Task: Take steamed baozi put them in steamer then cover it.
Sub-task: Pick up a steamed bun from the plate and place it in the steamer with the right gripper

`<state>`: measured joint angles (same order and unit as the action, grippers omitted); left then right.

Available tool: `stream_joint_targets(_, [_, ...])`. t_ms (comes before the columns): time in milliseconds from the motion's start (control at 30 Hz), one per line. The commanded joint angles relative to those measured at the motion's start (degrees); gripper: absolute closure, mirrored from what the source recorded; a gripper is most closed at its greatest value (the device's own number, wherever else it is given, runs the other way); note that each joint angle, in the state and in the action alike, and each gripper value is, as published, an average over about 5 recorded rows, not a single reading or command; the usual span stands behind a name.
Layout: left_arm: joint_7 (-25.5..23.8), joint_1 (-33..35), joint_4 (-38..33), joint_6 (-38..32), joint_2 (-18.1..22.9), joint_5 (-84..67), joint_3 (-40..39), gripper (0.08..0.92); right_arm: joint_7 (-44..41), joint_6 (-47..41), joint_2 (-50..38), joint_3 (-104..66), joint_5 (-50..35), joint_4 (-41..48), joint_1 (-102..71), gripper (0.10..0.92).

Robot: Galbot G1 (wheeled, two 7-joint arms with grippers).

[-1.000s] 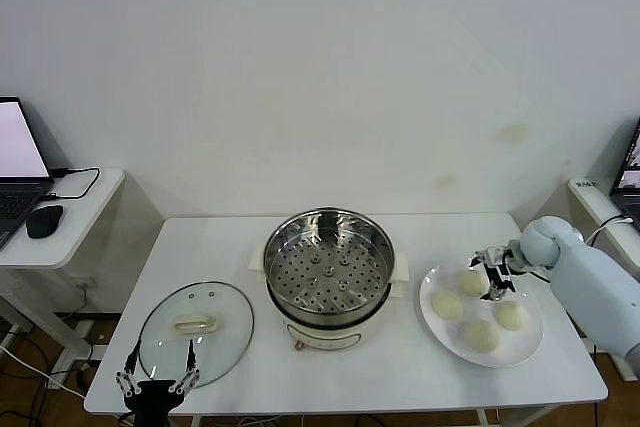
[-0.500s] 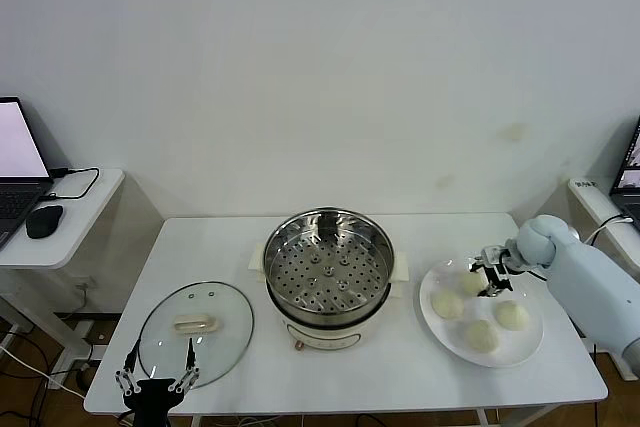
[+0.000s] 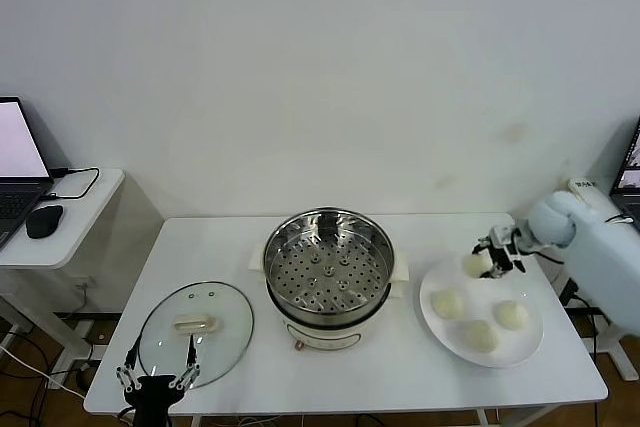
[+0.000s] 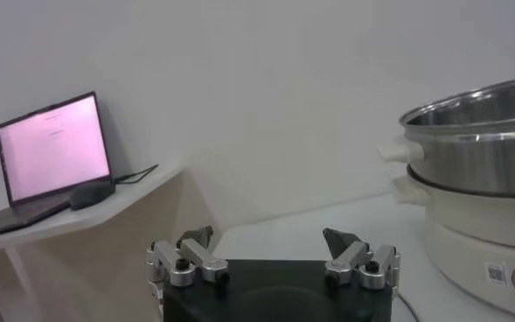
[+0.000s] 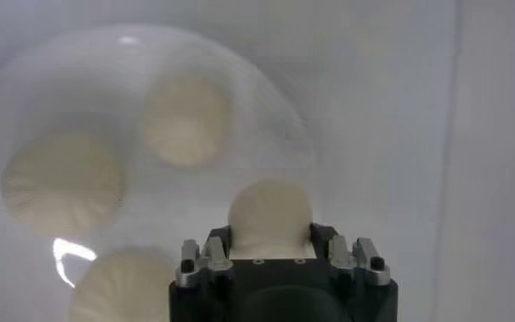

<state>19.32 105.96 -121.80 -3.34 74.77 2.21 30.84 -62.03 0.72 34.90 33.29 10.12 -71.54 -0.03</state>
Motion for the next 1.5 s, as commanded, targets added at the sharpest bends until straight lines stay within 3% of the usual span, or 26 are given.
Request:
stream_joint_targets(33, [0.0,-0.4,-0.2,0.1,-0.3,-0.1,-0.4,0.177,0.6,-1.2,-3.4,12.1,-11.4,-8.8,16.2,0.448])
stream_joint_targets(367, [0.1,-0.5,-0.7,0.1,-0.9,-0.4,0.0,0.177,4.9,1.3,10.3,27.9,-20.7,-9.0,34.4,0.443])
stream_joint_targets(633, [0.1,-0.8,-1.1,0.3,-1.5,-1.2,1.0,0.177,8.6,6.0,20.0,34.7,-20.8,-9.0,34.7,0.440])
stream_joint_targets(1000, [0.1,-0.5,-1.2,0.3,-1.3,-1.2,1.5,0.177,11.7,15.2,30.8,38.4,-8.0,-1.8,29.4,0.441])
stream_joint_targets(1500, [0.1,-0.5,-0.6,0.3,-1.4,-1.6,2.3,0.177,15.0,28.4,36.3,38.3,6.9,8.8,25.0,0.440])
